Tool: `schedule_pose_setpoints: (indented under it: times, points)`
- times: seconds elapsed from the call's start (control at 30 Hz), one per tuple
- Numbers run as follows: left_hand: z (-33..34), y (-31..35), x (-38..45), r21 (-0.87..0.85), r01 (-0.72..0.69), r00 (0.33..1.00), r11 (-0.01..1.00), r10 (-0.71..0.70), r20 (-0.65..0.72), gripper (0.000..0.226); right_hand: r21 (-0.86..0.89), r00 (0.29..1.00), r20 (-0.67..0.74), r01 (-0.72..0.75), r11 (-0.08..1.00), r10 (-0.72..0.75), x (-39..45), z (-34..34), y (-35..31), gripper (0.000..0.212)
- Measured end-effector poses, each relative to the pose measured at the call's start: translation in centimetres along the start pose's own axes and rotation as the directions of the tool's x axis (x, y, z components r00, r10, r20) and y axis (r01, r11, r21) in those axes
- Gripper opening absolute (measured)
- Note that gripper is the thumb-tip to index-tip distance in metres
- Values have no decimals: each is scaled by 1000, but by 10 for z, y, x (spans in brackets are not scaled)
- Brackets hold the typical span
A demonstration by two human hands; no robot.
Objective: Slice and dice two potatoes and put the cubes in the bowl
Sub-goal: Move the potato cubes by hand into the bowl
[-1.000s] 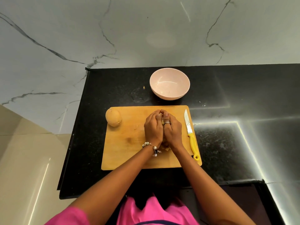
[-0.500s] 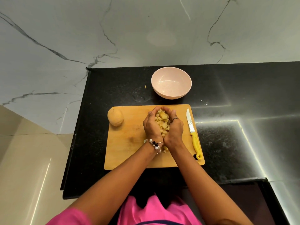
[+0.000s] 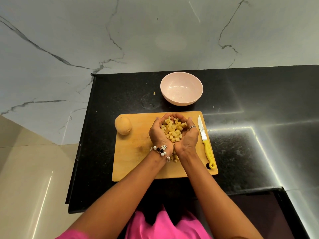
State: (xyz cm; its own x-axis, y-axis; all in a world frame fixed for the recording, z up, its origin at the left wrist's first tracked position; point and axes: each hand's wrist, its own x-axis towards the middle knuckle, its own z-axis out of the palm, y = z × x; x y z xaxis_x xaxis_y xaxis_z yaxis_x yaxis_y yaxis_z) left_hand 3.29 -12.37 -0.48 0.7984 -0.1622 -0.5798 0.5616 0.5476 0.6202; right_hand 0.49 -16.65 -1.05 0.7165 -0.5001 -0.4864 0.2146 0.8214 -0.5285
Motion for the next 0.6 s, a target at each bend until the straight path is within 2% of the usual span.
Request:
schedule_pose_setpoints:
  times: [0.2,0.33,0.47,0.6]
  points:
    - [-3,1,-10,21,45,994,999,-46,98,46,-74,998,-59,3,997,-8,8,2,0,39]
    - [-4,6,-8,49,21,997,999,-24,71,51,-112,997,-66,-37,993,30,6,5,6,40]
    - [2,14,-3,44,59,998,997,-60,16,56,-161,998,-50,32,986,-41,-3,6,13,43]
    - [2,13,-6,63,99,992,993,-103,77,57,-38,996,-65,54,998,-56,-3,6,5,42]
